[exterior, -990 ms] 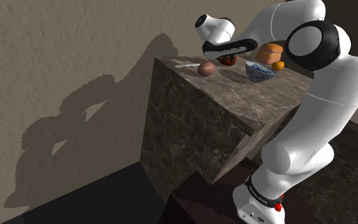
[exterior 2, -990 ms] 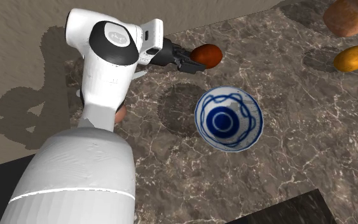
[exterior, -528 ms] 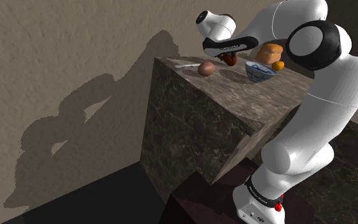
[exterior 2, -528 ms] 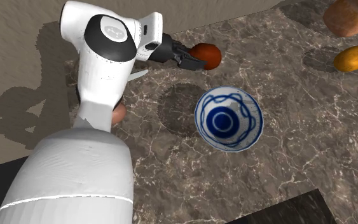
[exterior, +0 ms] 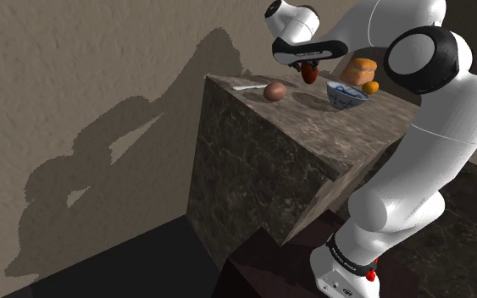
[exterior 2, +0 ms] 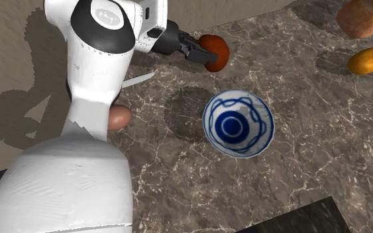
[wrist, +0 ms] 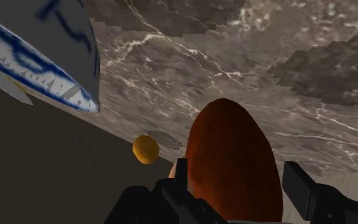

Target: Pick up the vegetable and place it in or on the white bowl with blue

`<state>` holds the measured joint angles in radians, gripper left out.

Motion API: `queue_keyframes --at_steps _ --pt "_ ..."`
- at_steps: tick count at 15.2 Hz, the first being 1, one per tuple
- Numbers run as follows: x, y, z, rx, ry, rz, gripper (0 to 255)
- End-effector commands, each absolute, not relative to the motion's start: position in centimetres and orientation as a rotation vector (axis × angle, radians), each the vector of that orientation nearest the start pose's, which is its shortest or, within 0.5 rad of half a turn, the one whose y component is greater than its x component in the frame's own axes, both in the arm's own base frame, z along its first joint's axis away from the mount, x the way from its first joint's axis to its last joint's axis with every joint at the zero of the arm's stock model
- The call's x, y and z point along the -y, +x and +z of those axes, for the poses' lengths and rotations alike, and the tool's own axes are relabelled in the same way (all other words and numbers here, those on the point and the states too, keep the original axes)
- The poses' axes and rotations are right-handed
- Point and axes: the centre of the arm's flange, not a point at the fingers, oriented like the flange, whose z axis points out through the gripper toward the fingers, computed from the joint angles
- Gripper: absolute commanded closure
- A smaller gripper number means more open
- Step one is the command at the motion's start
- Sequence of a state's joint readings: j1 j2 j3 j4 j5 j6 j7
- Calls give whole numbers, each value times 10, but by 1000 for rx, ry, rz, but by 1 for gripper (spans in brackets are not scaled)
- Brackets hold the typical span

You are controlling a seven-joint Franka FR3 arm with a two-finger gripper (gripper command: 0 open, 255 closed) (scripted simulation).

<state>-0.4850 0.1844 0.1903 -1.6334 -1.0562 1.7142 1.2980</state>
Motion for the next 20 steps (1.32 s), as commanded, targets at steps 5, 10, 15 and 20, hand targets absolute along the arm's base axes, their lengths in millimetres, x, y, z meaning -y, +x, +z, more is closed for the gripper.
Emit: queue_keyframes --at_steps 5,10,15,20 --pt "267 566 576 1379 1684 480 255" --pt "267 566 602 1379 1684 480 255" --pt "267 566 629 1379 1684 480 255" --pt "259 527 636 1379 1684 480 255"
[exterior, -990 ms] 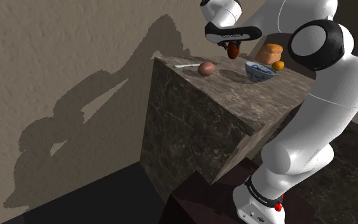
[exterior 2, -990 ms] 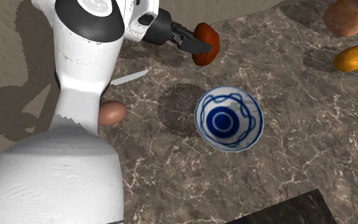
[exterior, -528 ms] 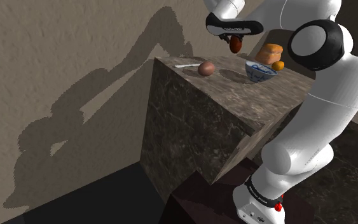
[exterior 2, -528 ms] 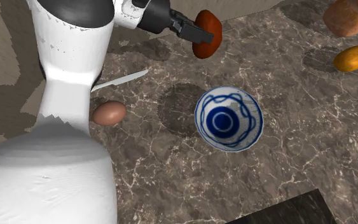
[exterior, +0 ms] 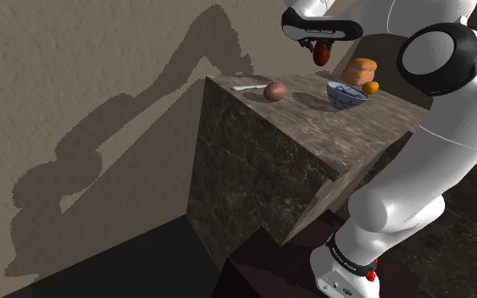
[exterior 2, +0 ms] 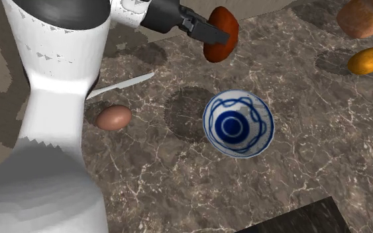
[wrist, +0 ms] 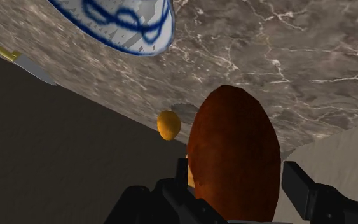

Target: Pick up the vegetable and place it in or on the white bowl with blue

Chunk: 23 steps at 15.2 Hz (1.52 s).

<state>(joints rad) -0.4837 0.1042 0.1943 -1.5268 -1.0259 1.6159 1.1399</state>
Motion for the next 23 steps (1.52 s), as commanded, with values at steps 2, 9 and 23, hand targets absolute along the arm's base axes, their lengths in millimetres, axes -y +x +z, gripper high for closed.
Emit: queue_keyframes --at_steps 2,9,23 --pt "253 501 636 1379 1684 480 255" --pt "234 411 633 1379 1684 480 255" --pt "222 354 583 1379 1684 480 255"
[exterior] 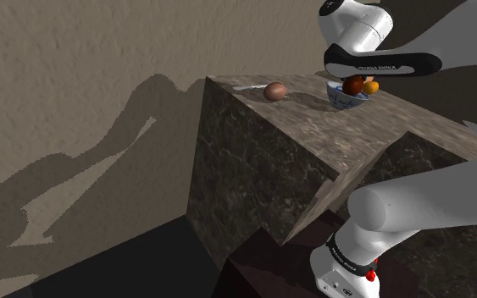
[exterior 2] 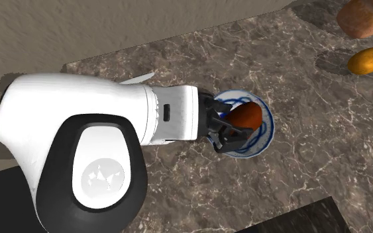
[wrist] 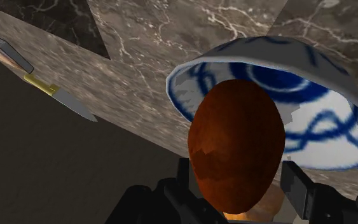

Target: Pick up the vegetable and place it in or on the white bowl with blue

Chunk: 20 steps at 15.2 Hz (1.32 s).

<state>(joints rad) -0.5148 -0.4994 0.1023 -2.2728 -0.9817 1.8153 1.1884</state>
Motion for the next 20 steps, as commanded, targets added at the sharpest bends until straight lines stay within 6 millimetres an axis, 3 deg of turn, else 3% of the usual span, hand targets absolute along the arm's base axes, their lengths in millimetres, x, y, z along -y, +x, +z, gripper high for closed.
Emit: queue_keyframes --at_steps 1,3,10,11,16,20 --pt "222 354 578 1379 1684 480 255" --pt "222 354 568 1379 1684 480 255" --pt "222 354 568 1379 1684 480 255" --pt "222 354 568 1379 1684 480 0" --pt "222 354 568 1379 1684 480 0" --pt "181 365 595 1379 1684 480 0"
